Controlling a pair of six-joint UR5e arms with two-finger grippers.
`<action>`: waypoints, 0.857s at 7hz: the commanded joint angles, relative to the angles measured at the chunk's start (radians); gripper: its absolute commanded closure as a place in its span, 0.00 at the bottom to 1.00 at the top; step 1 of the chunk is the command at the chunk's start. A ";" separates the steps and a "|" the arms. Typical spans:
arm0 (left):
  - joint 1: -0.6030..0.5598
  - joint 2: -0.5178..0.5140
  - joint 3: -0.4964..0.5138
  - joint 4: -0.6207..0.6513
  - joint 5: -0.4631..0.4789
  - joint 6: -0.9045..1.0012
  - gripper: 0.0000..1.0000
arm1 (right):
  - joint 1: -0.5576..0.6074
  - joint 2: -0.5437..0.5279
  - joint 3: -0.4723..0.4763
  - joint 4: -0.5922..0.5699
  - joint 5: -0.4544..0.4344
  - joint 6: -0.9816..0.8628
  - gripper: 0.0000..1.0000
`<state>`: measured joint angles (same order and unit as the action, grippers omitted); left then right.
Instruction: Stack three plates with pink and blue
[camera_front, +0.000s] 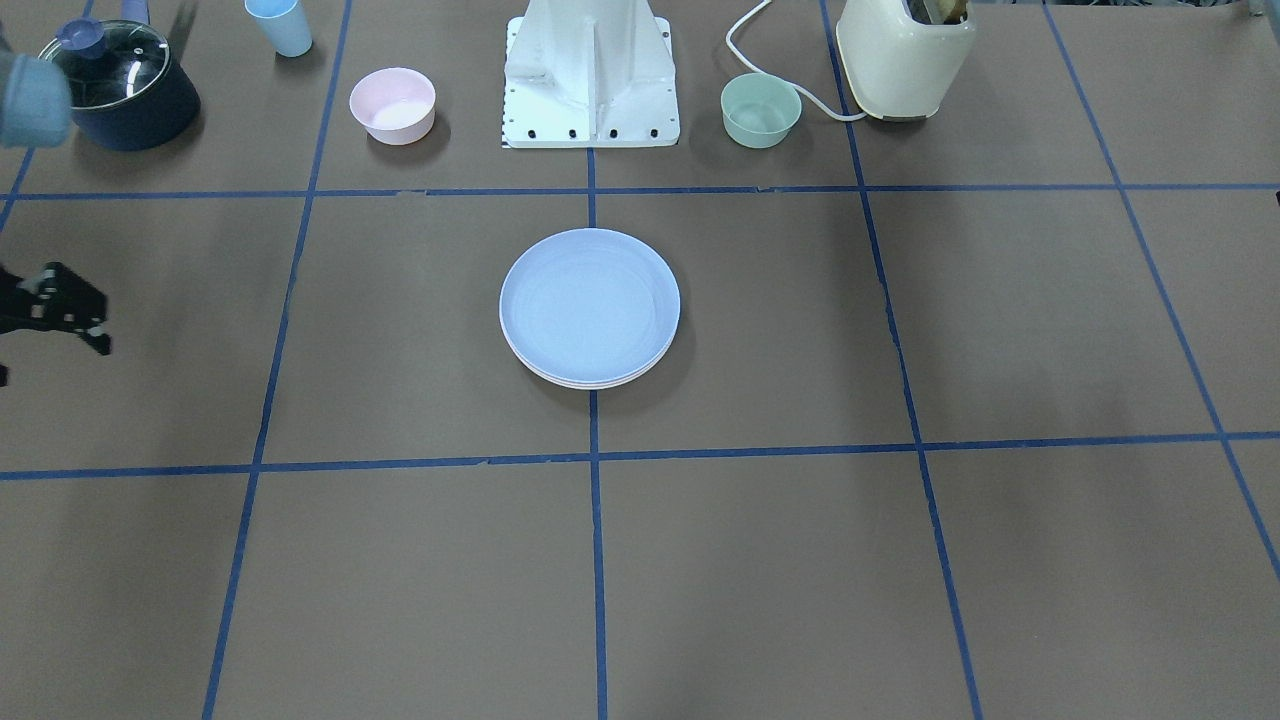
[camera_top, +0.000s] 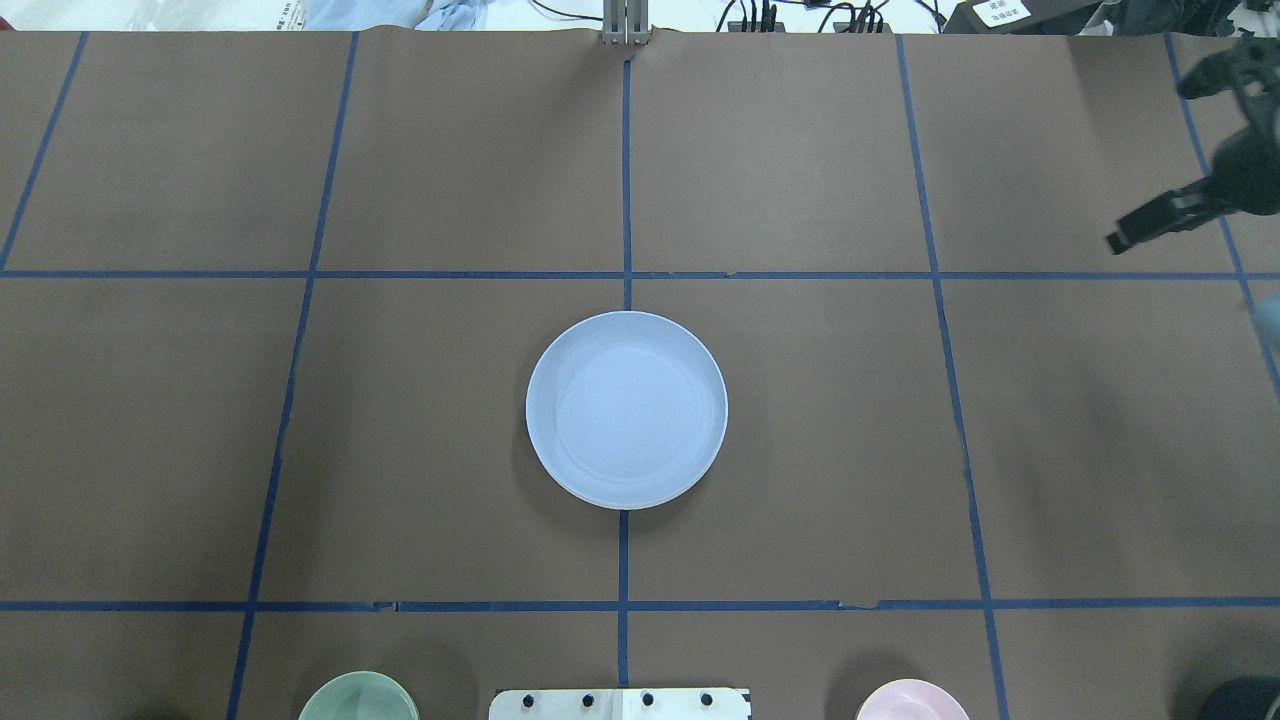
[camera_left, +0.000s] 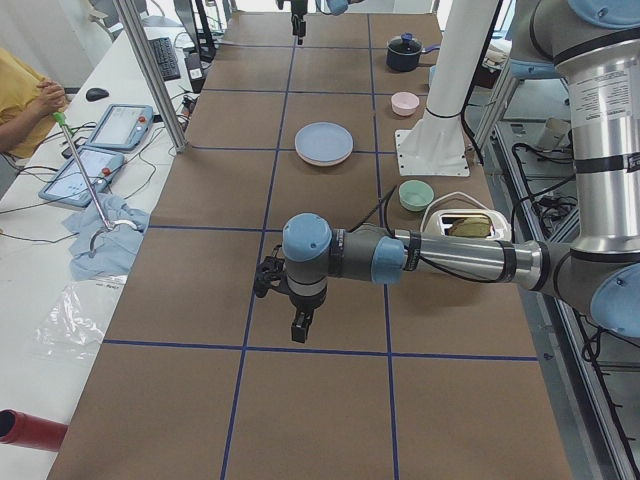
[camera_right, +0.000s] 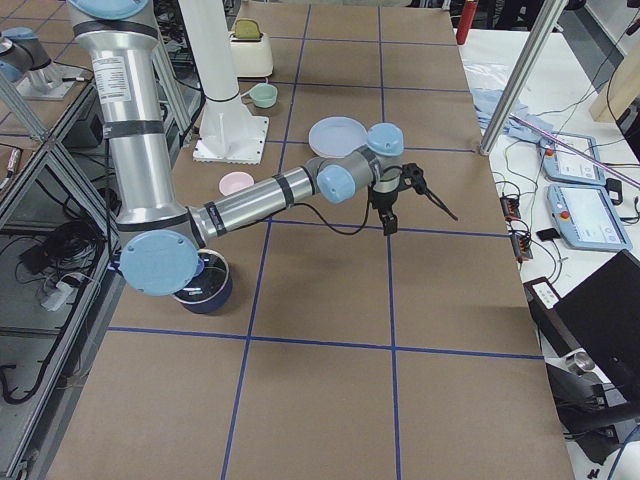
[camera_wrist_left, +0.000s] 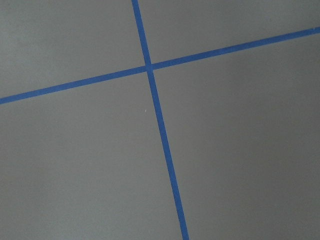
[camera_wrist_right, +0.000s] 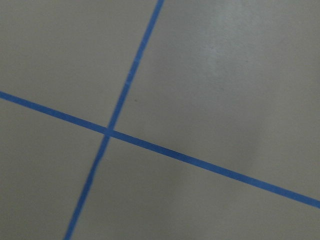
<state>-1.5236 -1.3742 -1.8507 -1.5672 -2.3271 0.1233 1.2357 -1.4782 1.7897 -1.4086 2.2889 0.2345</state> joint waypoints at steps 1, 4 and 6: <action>-0.006 0.000 0.008 0.036 0.009 0.001 0.00 | 0.222 -0.187 -0.068 0.008 0.050 -0.246 0.00; -0.013 0.001 0.008 0.029 0.008 0.005 0.00 | 0.387 -0.275 -0.049 -0.001 0.040 -0.335 0.00; -0.012 -0.003 0.027 0.027 0.035 -0.004 0.00 | 0.377 -0.280 -0.049 -0.050 0.034 -0.374 0.00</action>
<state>-1.5363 -1.3740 -1.8357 -1.5377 -2.3109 0.1265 1.6122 -1.7538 1.7394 -1.4297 2.3270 -0.1168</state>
